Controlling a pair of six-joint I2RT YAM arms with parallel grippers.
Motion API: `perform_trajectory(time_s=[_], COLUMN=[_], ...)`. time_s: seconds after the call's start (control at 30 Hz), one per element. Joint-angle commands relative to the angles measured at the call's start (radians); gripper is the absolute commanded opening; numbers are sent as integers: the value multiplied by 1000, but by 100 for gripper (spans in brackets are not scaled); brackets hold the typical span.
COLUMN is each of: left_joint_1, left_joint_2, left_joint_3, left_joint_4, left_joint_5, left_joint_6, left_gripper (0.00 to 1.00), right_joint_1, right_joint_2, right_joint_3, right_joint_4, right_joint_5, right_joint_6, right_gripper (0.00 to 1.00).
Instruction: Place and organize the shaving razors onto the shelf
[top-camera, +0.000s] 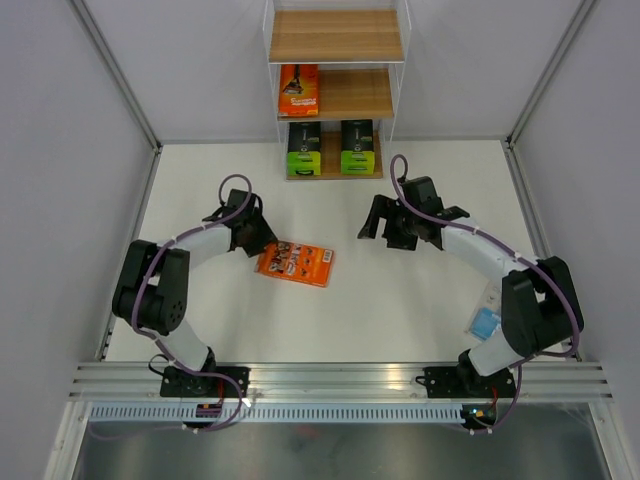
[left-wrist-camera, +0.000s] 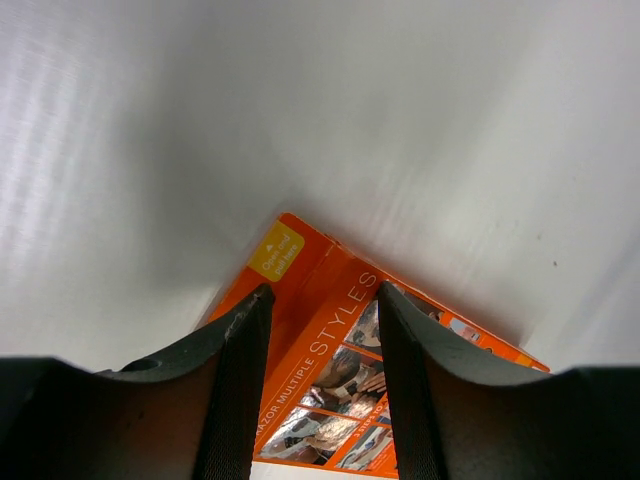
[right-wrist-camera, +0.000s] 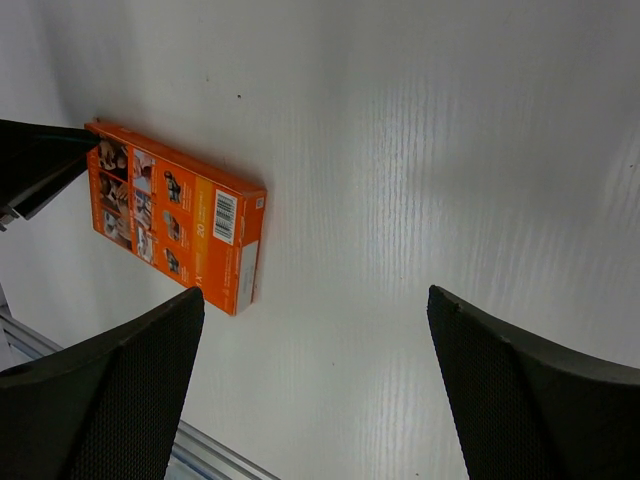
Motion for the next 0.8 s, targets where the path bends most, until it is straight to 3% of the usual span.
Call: perform_trajectory(time_s=[0.0,0.1,0.2,0.43,0.6,0.77], left_joint_1=[-89,-167,-234,-377,-462,-468], left_joint_2=[47,68,82,116,123,84], left_joint_3=[23,48,35,69,150,170], left_joint_4=[-132,-153,-175,-196,-204,-213], left_joint_5=[19,0,-27,-59,-62,-76], left_joint_6=[-85,-136,-296,-510,-524,-385], left_gripper=[52,52,52,52,53,56], right_joint_1=[-1,-1,0,-1,0,0], right_joint_2=[-54,-83,-118,-204,-214,-203], right_joint_3=[-35,-75,-121,-250,-326,-331], right_joint_4=[24,36,37,50,80,90], right_joint_5=[9,7,1,-13,-11,19], right_joint_6=[19,27,41,59,47,25], right_gripper=[98,98,98,98,98,98])
